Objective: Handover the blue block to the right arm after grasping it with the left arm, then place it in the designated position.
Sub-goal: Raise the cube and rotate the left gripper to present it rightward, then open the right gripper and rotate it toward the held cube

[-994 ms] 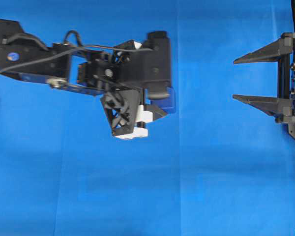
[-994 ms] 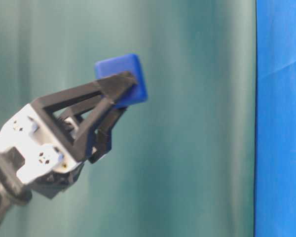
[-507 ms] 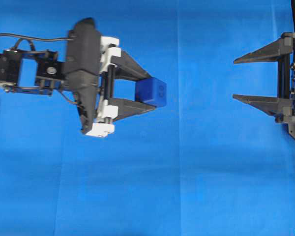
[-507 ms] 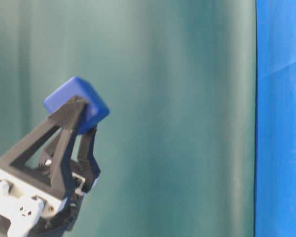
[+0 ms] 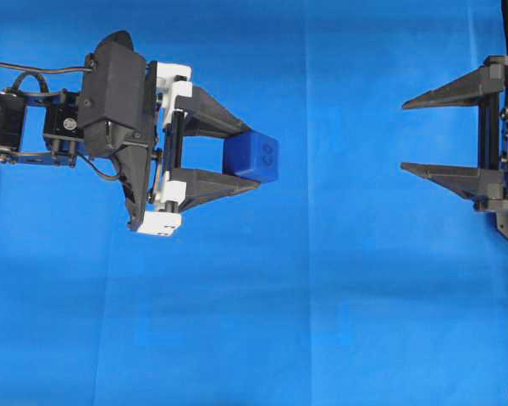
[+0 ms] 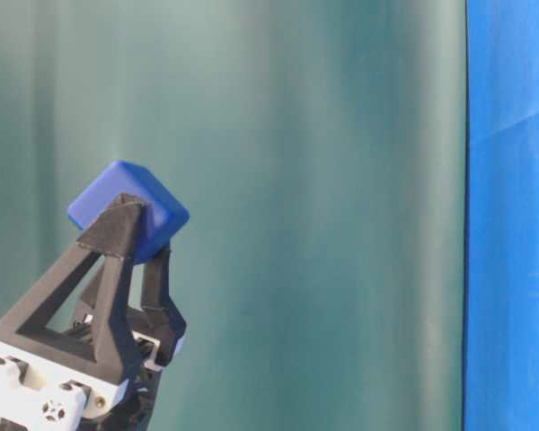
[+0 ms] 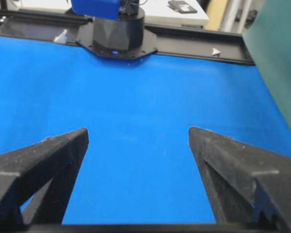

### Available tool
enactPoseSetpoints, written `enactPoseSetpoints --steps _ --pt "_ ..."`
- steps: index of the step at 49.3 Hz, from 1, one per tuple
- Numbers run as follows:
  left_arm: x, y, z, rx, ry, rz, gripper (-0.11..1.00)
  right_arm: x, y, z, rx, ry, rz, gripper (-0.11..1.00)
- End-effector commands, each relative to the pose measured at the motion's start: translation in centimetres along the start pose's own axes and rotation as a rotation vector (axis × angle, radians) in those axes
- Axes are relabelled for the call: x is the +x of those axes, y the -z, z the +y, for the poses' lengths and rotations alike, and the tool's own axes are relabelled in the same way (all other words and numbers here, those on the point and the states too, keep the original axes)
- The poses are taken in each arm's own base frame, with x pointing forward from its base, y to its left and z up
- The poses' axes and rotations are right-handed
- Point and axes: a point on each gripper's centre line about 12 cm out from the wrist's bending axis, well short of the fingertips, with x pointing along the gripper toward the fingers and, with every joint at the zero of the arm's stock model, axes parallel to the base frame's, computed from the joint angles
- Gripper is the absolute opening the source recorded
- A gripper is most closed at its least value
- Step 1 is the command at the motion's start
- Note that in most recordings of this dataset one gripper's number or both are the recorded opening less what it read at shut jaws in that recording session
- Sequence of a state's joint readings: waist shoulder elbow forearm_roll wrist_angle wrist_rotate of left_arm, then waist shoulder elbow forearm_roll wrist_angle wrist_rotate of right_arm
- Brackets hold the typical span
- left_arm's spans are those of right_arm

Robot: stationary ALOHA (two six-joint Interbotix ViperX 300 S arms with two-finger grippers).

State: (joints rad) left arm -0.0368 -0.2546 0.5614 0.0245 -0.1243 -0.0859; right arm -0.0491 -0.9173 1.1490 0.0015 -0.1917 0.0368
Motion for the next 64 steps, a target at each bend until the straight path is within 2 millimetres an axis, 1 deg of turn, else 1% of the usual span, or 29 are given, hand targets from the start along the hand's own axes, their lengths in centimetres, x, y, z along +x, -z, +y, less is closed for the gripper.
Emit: enactPoseSetpoints --steps 1,7,15,27,32,41,48,57,64 --pt "-0.6 -1.4 0.0 -0.003 0.001 -0.046 0.48 0.2 -1.2 0.0 0.0 -0.001 -0.032 0.97" --pt "-0.6 -1.4 0.0 -0.003 0.001 -0.046 0.48 0.2 -1.3 0.1 -0.003 -0.001 -0.031 0.97" --pt "-0.6 -1.4 0.0 -0.005 0.001 -0.046 0.48 0.3 -2.1 0.1 -0.015 -0.001 -0.034 0.97" --pt "-0.6 -1.4 0.0 -0.008 0.001 -0.046 0.48 0.2 -3.3 0.3 -0.158 -0.011 0.003 0.97" --pt "-0.6 -1.4 0.0 -0.008 0.001 -0.046 0.48 0.2 -4.0 0.6 -0.255 -0.025 -0.018 0.96" --pt "-0.6 -1.5 0.0 -0.008 0.001 -0.048 0.48 0.1 -4.5 1.6 -0.507 -0.069 -0.072 0.95" --pt "-0.6 -1.5 0.0 -0.008 0.001 -0.051 0.48 0.1 -4.6 2.2 -0.675 -0.1 -0.103 0.95" --pt "-0.6 -1.6 0.0 -0.014 0.001 -0.054 0.48 0.2 -4.2 2.4 -0.839 -0.111 -0.103 0.95" --pt "-0.6 -1.6 0.0 -0.012 0.002 -0.055 0.48 0.4 -3.7 2.4 -1.025 -0.124 -0.089 0.95"
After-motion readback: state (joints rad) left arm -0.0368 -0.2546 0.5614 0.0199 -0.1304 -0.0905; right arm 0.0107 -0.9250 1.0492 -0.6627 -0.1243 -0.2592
